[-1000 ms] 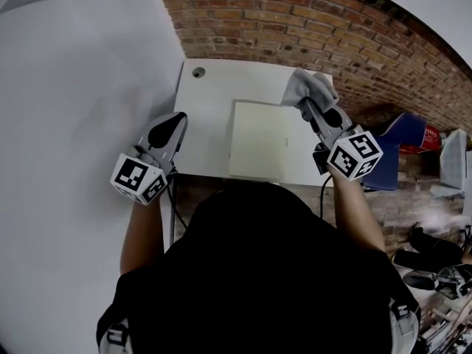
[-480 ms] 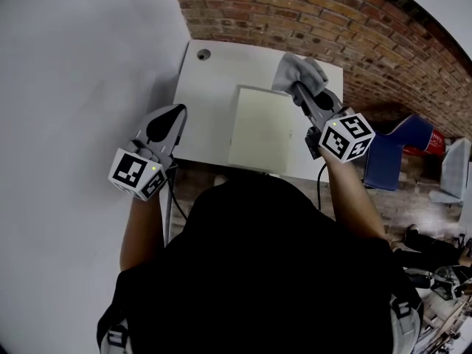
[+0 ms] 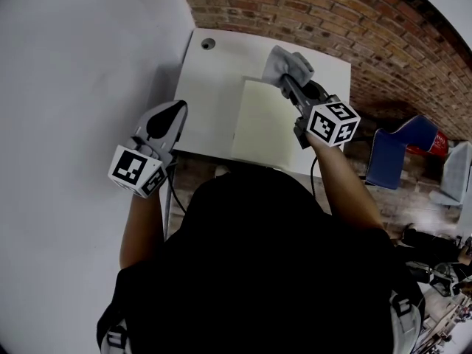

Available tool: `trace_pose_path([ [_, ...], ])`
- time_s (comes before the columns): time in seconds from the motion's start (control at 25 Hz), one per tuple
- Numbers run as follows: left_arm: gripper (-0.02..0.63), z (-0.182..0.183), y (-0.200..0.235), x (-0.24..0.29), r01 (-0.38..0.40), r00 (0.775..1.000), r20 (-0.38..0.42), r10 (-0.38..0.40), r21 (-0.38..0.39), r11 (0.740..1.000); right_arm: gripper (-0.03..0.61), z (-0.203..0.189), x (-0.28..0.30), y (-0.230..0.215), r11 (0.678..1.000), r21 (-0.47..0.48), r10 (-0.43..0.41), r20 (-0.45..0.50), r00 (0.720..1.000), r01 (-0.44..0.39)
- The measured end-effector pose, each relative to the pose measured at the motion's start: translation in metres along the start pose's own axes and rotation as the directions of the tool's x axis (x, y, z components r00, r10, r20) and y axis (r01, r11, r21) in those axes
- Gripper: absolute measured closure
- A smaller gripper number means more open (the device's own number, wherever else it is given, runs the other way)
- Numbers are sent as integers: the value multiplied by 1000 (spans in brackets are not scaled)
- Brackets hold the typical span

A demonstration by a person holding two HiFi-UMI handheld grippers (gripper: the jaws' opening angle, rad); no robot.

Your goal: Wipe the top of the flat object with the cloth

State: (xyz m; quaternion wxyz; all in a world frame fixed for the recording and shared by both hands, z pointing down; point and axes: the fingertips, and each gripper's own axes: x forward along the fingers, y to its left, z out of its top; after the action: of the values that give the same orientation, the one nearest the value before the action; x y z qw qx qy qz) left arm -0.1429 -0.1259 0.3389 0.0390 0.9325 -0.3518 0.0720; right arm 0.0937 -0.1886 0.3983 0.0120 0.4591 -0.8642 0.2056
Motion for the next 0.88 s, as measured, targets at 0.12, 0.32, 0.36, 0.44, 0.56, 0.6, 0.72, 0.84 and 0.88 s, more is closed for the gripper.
trace_pose_path([
  [0.12, 612, -2, 6, 1, -8, 1000, -18, 8, -2, 1000, 568, -17, 15, -5, 1000, 27, 4, -35, 999, -3],
  [0.32, 612, -12, 20, -1, -16, 999, -29, 16, -17, 1000, 568, -56, 46, -7, 999, 49, 25, -115, 993, -19],
  [0.36, 612, -13, 21, 0, -16, 999, -34, 15, -19, 1000, 568, -63, 51, -7, 998, 53, 28, -131, 991, -21],
  [0.44, 612, -17, 26, 0, -10, 999, -39, 9, -20, 1000, 568, -78, 61, -10, 998, 65, 30, -164, 986, -19],
  [0.56, 612, -22, 35, 0, -12, 999, -50, 11, -25, 1000, 568, -97, 75, -17, 996, 94, 25, -201, 979, -6],
  [0.6, 612, -23, 38, 0, -14, 999, -52, 13, -28, 1000, 568, -103, 79, -20, 995, 102, 24, -210, 977, -2],
  [0.72, 612, -24, 44, -1, -19, 998, -53, 16, -39, 999, 568, -116, 87, -25, 992, 125, 20, -237, 971, 10],
  [0.84, 612, -28, 47, 0, -17, 998, -56, 15, -47, 999, 568, -129, 95, -28, 990, 138, 20, -265, 964, 17],
  [0.88, 612, -30, 48, 1, -17, 998, -59, 14, -52, 999, 568, -134, 99, -30, 990, 140, 20, -275, 961, 20],
])
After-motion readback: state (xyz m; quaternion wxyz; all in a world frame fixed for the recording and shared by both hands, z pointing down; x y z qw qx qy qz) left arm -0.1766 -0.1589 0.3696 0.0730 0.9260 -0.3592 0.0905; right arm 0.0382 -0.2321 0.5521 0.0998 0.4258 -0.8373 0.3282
